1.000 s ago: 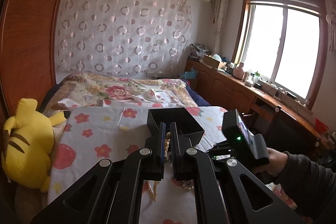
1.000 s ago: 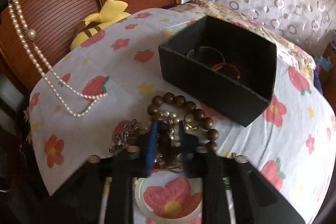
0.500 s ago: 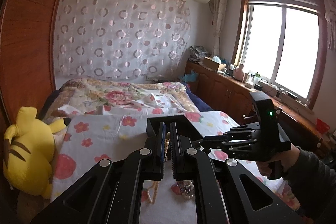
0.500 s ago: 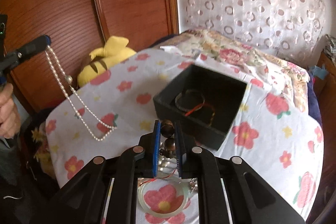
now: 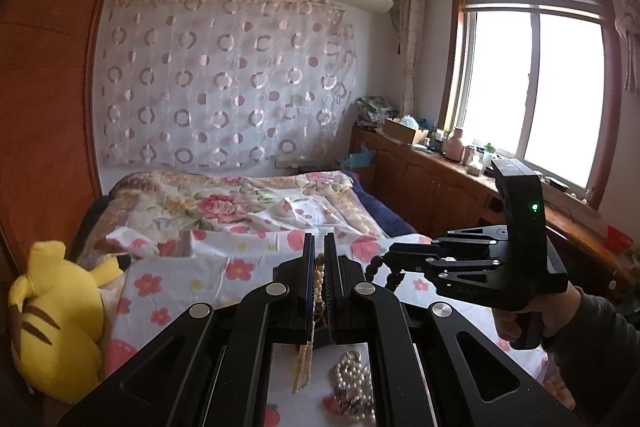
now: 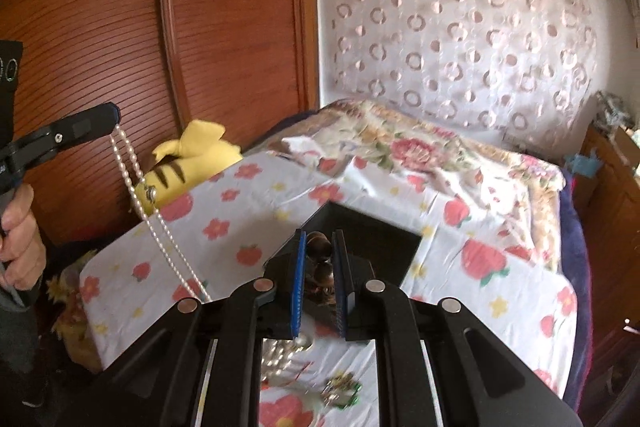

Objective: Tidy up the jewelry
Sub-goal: 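Grasp the brown bead bracelet with the right tool, drop it in the box while left holds necklace, then lower the pearl necklace into the black box and open the left tool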

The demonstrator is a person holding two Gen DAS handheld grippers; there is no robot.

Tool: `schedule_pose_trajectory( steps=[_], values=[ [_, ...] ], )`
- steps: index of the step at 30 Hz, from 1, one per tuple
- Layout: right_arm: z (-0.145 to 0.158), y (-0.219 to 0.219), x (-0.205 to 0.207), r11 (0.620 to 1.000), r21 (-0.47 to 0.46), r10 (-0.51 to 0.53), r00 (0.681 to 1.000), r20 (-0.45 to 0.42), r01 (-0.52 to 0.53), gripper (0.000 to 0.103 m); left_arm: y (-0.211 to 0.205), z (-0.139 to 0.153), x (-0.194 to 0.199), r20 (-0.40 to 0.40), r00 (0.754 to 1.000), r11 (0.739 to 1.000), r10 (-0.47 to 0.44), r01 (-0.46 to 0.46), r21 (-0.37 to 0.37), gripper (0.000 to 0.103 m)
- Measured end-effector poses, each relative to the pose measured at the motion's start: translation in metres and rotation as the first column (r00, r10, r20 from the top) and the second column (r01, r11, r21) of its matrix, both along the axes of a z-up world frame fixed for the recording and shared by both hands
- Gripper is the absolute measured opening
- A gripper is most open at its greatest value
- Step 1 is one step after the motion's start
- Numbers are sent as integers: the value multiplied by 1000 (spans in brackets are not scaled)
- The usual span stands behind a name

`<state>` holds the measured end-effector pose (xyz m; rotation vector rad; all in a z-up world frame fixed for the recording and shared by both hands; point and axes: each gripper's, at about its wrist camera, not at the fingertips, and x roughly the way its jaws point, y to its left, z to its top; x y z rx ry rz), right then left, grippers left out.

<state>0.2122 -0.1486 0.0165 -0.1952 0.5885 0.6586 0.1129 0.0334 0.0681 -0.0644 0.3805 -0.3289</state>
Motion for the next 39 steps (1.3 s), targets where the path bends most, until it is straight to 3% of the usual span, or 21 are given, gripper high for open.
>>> schedule_pose_trajectory(
  steps=[6, 16, 17, 19, 20, 29, 39],
  values=[
    [1, 1, 25, 998, -12, -63, 998, 15, 64, 15, -11, 17, 19, 17, 1000, 1000, 4, -5, 19, 4],
    [-36, 0, 51, 992, -45, -124, 991, -59, 122, 16, -34, 31, 55, 18, 1000, 999, 4, -5, 48, 4],
    [-38, -1, 52, 992, -40, -124, 990, -66, 122, 17, -38, 30, 61, 11, 1000, 999, 3, -4, 51, 4],
    [-40, -3, 51, 991, -37, -131, 989, -70, 129, 35, -43, 27, 69, 1, 1000, 998, 1, -1, 57, 4],
    [-40, -5, 50, 991, -33, -133, 989, -63, 131, 36, -46, 25, 75, -7, 1000, 998, 0, 0, 60, 4],
    [-39, -20, 34, 992, -25, -123, 991, -45, 122, 36, -59, 1, 122, -97, 995, 999, -7, 12, 48, 4],
    [-44, -33, 21, 992, -24, -123, 991, -44, 122, 36, -67, -43, 141, -195, 981, 996, 11, 6, 85, 4]
  ],
)
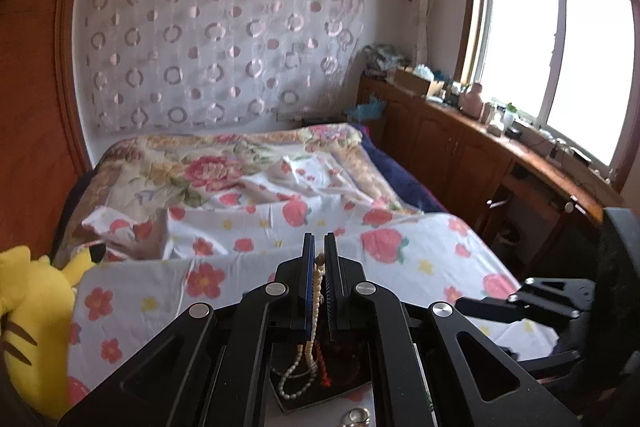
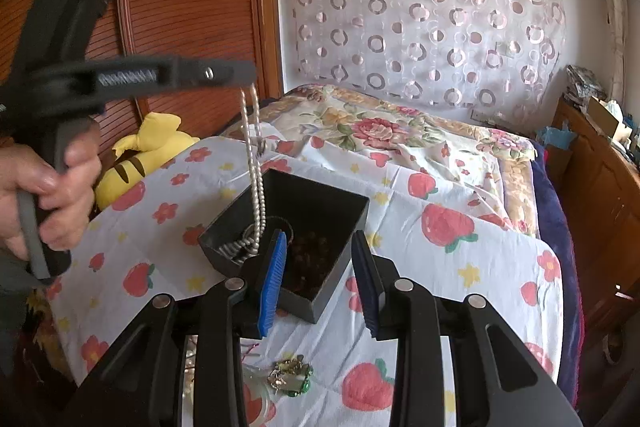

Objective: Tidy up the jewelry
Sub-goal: 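Lower the pearl necklace into the black box and open the left tool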

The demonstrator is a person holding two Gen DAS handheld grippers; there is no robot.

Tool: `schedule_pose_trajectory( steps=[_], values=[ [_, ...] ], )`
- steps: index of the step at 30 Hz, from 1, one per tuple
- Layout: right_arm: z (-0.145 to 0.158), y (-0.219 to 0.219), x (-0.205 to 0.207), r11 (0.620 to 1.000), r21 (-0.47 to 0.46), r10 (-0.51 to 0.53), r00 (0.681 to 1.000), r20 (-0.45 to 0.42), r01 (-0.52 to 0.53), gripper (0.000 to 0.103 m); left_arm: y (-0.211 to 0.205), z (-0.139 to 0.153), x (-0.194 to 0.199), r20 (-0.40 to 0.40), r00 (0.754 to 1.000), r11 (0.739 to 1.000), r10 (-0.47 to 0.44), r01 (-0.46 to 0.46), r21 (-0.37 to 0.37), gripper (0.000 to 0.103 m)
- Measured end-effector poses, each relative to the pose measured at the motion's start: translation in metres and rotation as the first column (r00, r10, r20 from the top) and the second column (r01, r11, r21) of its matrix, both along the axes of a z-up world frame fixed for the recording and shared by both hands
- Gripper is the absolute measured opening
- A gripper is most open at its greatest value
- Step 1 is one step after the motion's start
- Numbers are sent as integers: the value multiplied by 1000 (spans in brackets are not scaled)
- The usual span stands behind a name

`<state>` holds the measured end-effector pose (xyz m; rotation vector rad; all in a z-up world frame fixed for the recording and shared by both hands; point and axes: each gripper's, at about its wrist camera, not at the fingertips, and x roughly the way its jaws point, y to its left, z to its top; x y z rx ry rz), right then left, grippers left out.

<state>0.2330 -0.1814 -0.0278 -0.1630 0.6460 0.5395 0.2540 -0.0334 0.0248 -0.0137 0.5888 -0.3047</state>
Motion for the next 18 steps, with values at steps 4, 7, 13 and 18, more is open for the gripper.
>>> schedule_pose_trajectory(
  steps=[4, 7, 13, 18],
  values=[
    [-9, -3, -8, 1000, 1, -1, 1000, -13, 1, 36, 2, -16, -4, -17, 1000, 1000, 12, -11, 23, 9],
    [-16, -4, -14, 1000, 3, 3, 1000, -23, -3, 36, 6, -24, -14, -17, 1000, 999, 20, -20, 43, 35],
    [-25, -5, -32, 1000, 21, 17, 999, -37, -17, 36, 15, -41, -46, -5, 1000, 998, 21, -20, 66, 55],
    [-34, -3, -52, 999, 37, 41, 998, -48, -39, 36, 28, -57, -77, -4, 1000, 998, 30, -30, 54, 72]
  ],
)
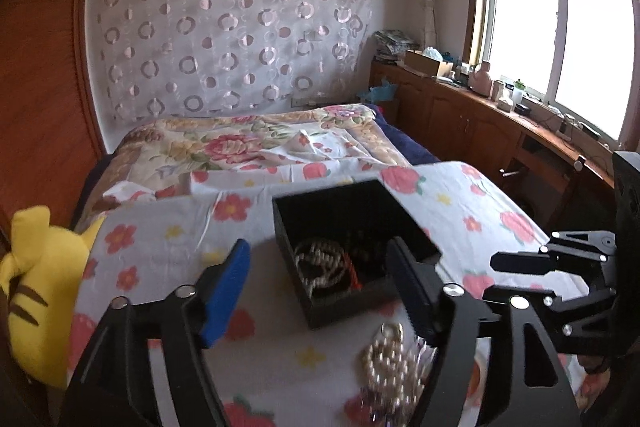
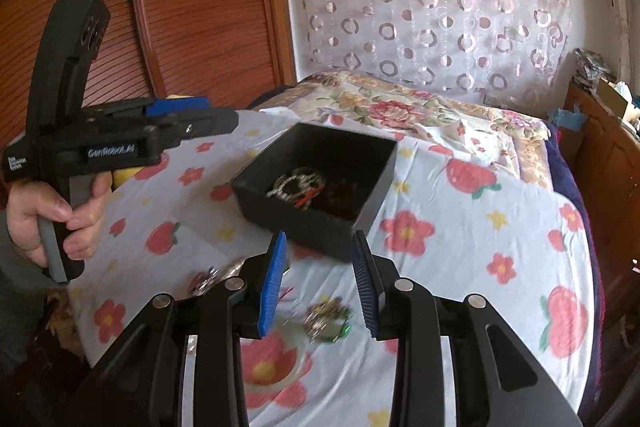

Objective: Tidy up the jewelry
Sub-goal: 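Lower the pearl necklace into the black box and open the left tool, then move the left tool to the silver hair forks on the sheet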

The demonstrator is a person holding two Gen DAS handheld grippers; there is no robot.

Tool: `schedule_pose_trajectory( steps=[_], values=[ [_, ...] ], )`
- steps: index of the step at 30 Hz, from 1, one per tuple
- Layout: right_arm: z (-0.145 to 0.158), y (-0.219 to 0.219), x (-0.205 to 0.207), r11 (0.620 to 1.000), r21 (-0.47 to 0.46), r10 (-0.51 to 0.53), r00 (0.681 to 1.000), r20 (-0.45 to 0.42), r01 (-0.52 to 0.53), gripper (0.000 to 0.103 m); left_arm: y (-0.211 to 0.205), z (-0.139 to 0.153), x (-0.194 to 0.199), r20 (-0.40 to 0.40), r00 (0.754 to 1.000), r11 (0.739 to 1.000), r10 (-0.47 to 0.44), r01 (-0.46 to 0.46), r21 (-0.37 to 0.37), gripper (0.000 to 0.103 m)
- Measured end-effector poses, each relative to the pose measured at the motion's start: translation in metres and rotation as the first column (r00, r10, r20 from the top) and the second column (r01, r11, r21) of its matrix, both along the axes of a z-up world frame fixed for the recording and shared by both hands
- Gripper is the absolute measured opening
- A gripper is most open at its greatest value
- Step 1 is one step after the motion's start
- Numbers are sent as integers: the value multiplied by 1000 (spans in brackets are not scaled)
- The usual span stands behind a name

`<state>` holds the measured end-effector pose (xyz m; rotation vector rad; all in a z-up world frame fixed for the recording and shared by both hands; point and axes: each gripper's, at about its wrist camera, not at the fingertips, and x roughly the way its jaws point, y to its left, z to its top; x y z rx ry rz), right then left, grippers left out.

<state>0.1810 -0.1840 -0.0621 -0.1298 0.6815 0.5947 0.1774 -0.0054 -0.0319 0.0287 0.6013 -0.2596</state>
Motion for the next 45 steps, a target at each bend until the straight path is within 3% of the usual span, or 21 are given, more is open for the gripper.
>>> schedule_pose_trajectory(
  steps=[9, 12, 16, 27, 40, 45],
  values=[
    [-24, 6, -31, 1000, 0, 30, 999, -35, -30, 37, 18, -25, -39, -31, 1000, 1000, -2, 2, -15, 83],
    [-34, 6, -40, 999, -10, 30, 998, -49, -31, 51, 20, -32, -51, -44, 999, 1000, -9, 8, -18, 84],
    [-48, 7, -47, 999, -29, 32, 997, -74, -35, 58, 21, -43, -66, -54, 999, 1000, -8, 7, -14, 90],
    [-64, 22, -51, 994, -84, 60, 991, -122, -71, 76, 25, -62, -79, -106, 994, 999, -8, 5, -31, 91],
    [-74, 37, -33, 985, -146, 67, 985, -159, -91, 78, 16, -68, -79, -134, 990, 999, -37, 35, -21, 91],
    [-74, 37, -37, 981, -166, 80, 986, -146, -104, 74, 10, -70, -77, -152, 987, 999, -53, 50, -19, 91]
  ],
)
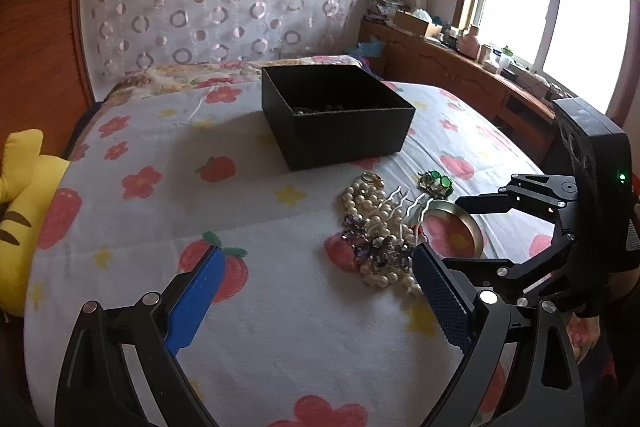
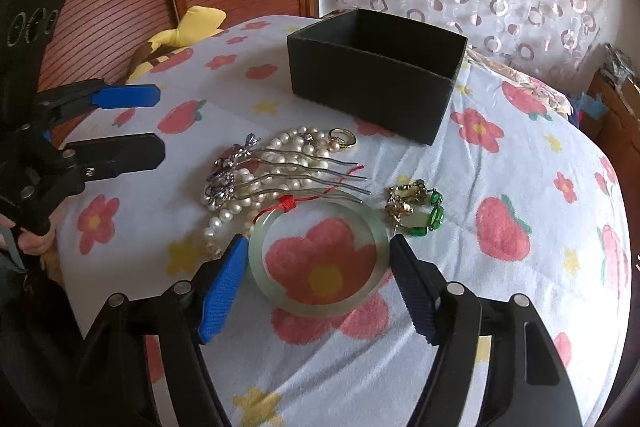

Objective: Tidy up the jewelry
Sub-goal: 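Move the left tool to the silver hair forks on the sheet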

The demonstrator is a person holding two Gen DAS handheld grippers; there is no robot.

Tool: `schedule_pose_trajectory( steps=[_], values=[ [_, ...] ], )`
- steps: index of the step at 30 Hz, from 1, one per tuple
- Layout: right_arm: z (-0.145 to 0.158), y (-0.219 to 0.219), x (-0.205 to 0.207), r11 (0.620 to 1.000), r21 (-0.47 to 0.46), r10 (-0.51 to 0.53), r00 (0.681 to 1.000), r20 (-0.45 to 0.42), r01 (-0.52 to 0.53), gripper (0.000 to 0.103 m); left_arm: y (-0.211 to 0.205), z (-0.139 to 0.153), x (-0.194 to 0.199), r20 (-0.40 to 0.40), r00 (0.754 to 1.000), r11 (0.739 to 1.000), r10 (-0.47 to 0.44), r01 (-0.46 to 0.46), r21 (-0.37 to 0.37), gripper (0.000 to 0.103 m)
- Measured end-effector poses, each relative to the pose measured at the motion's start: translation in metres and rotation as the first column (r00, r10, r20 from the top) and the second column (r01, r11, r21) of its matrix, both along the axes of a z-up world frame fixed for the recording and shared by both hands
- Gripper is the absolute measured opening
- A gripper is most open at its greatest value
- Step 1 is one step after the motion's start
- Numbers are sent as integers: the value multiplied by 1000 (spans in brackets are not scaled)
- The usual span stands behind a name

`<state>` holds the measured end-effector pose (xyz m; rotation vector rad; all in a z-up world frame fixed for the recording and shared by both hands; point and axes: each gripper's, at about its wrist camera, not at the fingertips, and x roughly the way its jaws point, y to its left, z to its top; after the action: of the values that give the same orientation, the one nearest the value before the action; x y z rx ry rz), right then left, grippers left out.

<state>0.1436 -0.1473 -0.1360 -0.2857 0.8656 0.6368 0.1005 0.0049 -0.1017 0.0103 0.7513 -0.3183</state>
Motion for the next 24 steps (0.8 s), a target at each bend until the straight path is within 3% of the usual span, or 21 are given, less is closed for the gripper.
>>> schedule_pose_trajectory(
  steps=[10, 15, 24],
  values=[
    [0, -30, -10, 1000, 1, -28, 1000, 4, 28, 74, -32, -4, 5, -23, 994, 993, -107, 108, 42, 90],
    [-1, -29, -9, 999, 2, -34, 999, 12, 34, 74, -41, -11, 16, -62, 989, 990, -131, 134, 49, 75],
    [-1, -31, -10, 999, 10, -37, 999, 11, 37, 75, -44, -20, 31, -112, 982, 987, -153, 157, 32, 73]
  ],
)
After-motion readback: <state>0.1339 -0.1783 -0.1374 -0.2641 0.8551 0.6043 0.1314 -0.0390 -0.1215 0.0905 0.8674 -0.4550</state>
